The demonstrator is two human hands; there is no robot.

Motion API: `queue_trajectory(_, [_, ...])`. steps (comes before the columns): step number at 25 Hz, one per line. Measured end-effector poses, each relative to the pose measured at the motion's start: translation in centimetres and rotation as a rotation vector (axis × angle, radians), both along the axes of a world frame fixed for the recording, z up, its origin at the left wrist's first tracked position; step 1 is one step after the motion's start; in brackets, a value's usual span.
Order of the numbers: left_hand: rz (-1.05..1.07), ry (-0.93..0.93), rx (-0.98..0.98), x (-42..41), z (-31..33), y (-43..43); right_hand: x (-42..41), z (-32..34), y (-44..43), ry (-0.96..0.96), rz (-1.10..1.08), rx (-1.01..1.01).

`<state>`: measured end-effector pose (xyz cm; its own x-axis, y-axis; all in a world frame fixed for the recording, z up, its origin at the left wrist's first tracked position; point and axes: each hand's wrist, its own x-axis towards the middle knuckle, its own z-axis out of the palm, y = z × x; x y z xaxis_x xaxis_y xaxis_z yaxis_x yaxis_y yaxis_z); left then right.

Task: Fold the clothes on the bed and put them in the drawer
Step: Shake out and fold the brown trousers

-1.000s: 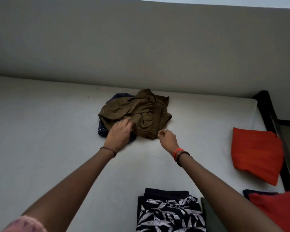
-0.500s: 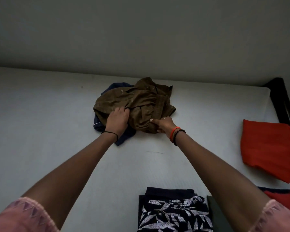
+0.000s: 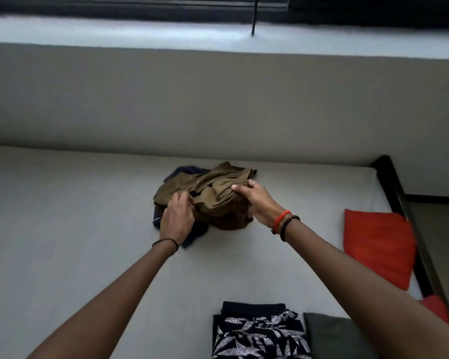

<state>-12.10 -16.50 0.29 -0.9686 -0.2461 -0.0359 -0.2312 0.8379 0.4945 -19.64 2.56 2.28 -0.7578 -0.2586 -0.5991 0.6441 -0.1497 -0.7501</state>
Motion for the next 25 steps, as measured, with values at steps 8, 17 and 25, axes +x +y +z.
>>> queue_trajectory(8, [0.017, 0.131, 0.425, 2.6, 13.7, 2.7, 2.1, 18.5, 0.8, 0.193, -0.026, -0.136])
queue_trajectory(17, [-0.074, 0.307, 0.988, 6.0, 34.3, 7.5, 7.4, 38.7, 3.6, 0.299, -0.074, -0.281])
queue_trajectory(25, [-0.284, 0.240, 0.909, 8.6, 47.5, 12.4, 12.5, 50.5, 5.8, 0.482, -0.104, -0.353])
